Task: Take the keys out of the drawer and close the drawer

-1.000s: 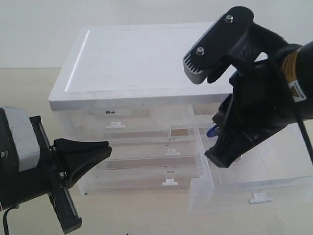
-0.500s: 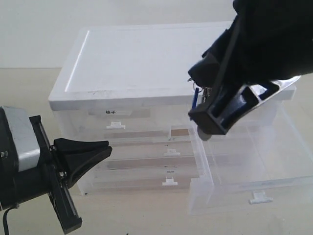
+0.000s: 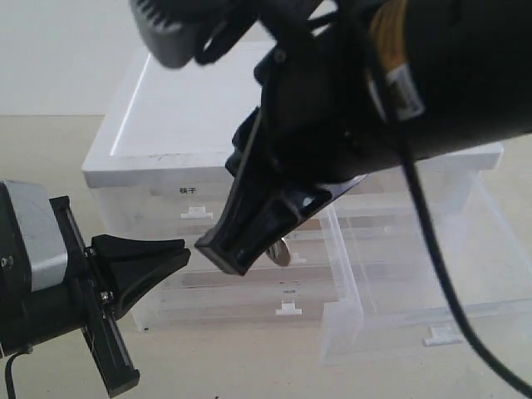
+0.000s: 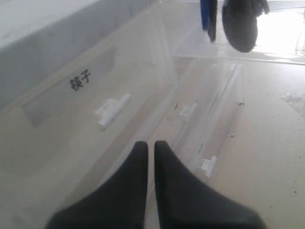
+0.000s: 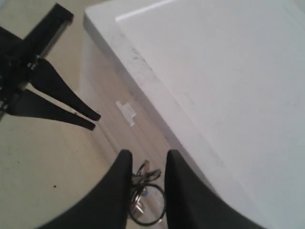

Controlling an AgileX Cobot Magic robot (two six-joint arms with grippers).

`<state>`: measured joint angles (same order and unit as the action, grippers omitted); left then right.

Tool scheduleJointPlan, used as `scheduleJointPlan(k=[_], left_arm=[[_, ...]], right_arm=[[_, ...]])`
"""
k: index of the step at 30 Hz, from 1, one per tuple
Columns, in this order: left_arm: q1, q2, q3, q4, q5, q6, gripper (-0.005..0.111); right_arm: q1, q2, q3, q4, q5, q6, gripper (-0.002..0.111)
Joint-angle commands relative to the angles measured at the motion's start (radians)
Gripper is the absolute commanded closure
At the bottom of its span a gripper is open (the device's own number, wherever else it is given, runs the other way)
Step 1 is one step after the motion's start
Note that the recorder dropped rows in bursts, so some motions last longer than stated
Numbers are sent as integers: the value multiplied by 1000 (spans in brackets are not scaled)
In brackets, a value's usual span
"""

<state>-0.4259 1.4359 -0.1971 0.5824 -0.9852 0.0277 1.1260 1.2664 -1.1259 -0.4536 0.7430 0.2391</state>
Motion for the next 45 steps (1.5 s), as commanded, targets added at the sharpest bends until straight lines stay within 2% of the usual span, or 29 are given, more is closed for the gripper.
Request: scheduleJointPlan(k=[1,27,30,32,35,43,44,45], left_arm=[[-5,3,-2,5,-14,-12,102],[-5,3,-2,5,-14,-12,102],[-5,3,-2,5,-14,-12,102],[-5,3,-2,5,-14,-12,102],[-5,3,-2,5,-14,-12,102],[-5,3,-2,5,-12,-12,102],[-5,3,-2,5,-10,-12,102],[-5,3,-2,5,-10,-12,102]], right_arm=[[1,52,-6,-99,28,90,108],[1,126,-2,-117,102,100,108],[1,126,-2,-115,102,111,94],[1,126,-2,-115,104,113,74],[1,126,-2,-117,104,128,58],[1,126,-2,-135,144,130,57],[1,126,-2,-135,149,130,58],[1,126,-2,-130,153,121,66]])
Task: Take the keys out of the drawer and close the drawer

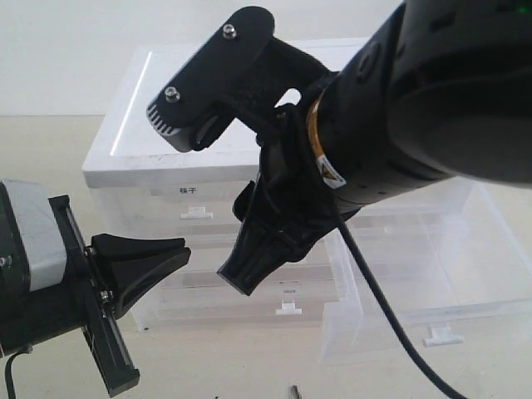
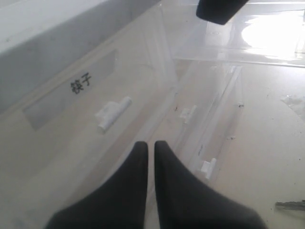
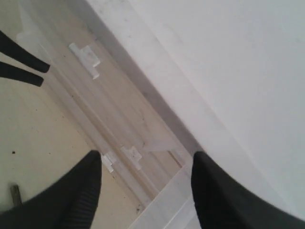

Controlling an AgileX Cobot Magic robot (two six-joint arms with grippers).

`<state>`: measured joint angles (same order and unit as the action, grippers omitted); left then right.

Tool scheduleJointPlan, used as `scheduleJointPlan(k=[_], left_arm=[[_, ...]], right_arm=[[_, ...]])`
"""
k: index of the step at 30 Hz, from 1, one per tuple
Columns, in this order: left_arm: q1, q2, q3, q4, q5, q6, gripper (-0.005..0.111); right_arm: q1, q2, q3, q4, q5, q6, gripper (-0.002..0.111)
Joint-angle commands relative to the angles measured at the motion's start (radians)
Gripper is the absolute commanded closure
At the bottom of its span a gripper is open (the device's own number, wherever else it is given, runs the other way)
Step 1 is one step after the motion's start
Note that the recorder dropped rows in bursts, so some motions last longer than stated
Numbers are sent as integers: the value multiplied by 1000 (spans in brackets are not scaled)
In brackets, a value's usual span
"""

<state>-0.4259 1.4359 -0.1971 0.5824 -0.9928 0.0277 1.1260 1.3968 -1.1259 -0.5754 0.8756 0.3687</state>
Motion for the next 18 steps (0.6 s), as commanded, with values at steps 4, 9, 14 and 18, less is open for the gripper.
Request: scheduleJointPlan(k=[4,9,14,18], left_arm=[[-5,3,-2,73,-5,-83,102],[-5,3,-11,117,-5,-117,102],[-5,3,-17,117,-1,-122,102],[-5,3,-17,118,-1,-124,102]], right_arm=[[1,-58,-2,-10,17,-27,108],[1,-169,-2,53,16,-72,108],[1,-229,-2,450,206,-489,108],[1,-260,-2,663,345,-733,108]])
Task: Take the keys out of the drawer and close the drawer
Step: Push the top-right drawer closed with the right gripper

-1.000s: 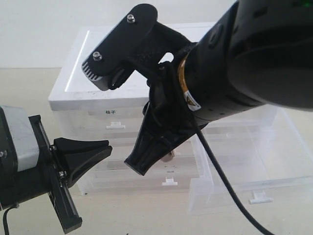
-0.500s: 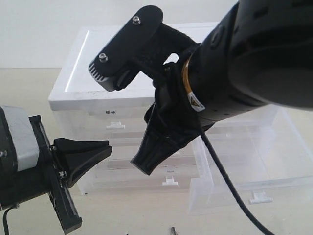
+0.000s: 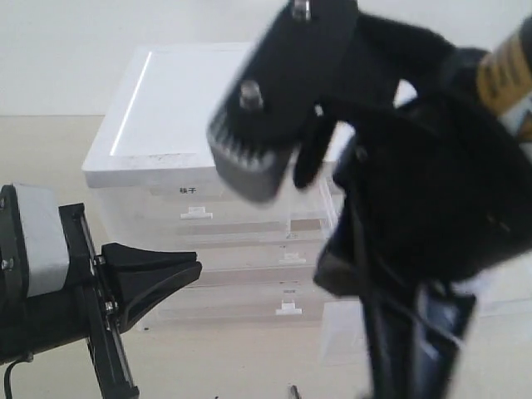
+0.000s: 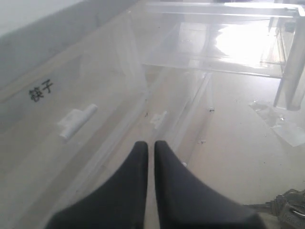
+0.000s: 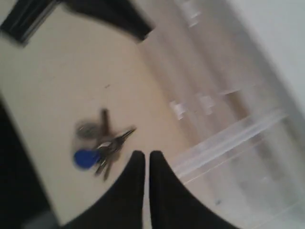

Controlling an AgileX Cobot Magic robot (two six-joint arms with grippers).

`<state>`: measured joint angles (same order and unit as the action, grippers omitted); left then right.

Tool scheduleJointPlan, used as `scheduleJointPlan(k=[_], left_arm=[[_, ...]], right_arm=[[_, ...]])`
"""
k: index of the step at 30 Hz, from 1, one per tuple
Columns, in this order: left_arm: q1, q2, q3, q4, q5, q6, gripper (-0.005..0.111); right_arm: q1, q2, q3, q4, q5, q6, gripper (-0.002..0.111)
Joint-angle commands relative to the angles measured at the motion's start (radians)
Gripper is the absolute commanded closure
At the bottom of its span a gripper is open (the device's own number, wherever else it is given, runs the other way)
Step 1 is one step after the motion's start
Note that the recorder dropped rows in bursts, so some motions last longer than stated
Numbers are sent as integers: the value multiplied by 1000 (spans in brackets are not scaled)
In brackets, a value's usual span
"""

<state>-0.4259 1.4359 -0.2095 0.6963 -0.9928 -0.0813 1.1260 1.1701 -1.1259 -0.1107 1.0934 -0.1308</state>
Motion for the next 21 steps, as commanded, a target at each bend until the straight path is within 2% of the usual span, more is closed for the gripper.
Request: scheduleJointPlan(k=[1,4,11,16,21], left_arm=[[-5,3,-5,4,-1,-15,102],[-5,3,-5,4,2,-14,102],[-5,3,-5,4,32,-14,102],[-5,3,-5,4,32,-14,102],[-5,3,-5,4,26,-14,102]], right_arm=[[1,-33,-2,206,128,-238,108],[1,-41,46,120,128,-213,108],[1,-41,291,-92,100,-123,108],[1,-41,313,-238,-5,-19,108],[1,-41,313,-433,-6,149,108]])
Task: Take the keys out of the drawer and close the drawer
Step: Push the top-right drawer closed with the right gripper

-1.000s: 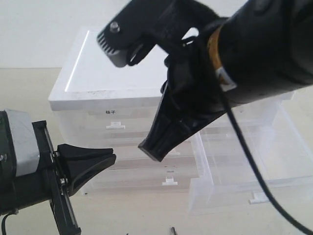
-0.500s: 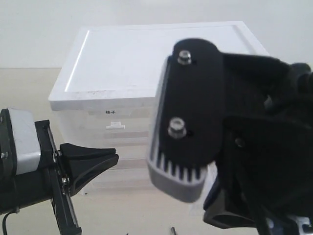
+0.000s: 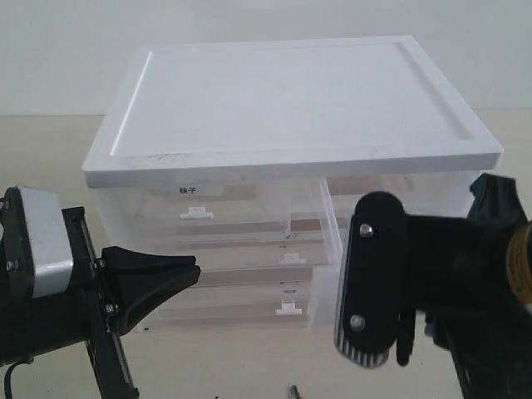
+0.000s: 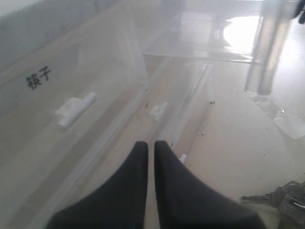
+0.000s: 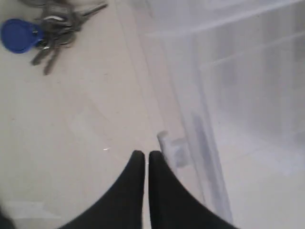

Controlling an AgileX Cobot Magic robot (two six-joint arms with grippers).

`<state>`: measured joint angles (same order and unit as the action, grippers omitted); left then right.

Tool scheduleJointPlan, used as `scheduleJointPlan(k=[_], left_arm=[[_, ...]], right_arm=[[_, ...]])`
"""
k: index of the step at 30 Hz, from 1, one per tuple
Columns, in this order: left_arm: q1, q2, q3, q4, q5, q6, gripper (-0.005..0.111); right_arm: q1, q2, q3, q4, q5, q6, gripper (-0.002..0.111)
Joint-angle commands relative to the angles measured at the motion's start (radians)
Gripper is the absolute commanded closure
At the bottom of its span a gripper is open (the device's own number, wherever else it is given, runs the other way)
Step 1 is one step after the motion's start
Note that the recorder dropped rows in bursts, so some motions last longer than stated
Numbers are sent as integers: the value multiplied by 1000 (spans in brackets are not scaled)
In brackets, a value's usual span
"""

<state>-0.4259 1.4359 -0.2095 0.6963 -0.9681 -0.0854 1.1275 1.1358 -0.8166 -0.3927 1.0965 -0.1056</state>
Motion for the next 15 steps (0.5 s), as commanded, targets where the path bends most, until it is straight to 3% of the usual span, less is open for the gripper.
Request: scheduleJointPlan(k=[1,7,15], left_arm=[[-5,3,-5,4,1,-10,102],[-5,3,-5,4,1,-10,102],[-5,3,-5,4,4,-10,102]], right_arm=[[-1,-7,4,-168,-10,149,108],[-1,-7,8,-219,-73,166,108],[-1,-7,97,-458,-166,350,108]])
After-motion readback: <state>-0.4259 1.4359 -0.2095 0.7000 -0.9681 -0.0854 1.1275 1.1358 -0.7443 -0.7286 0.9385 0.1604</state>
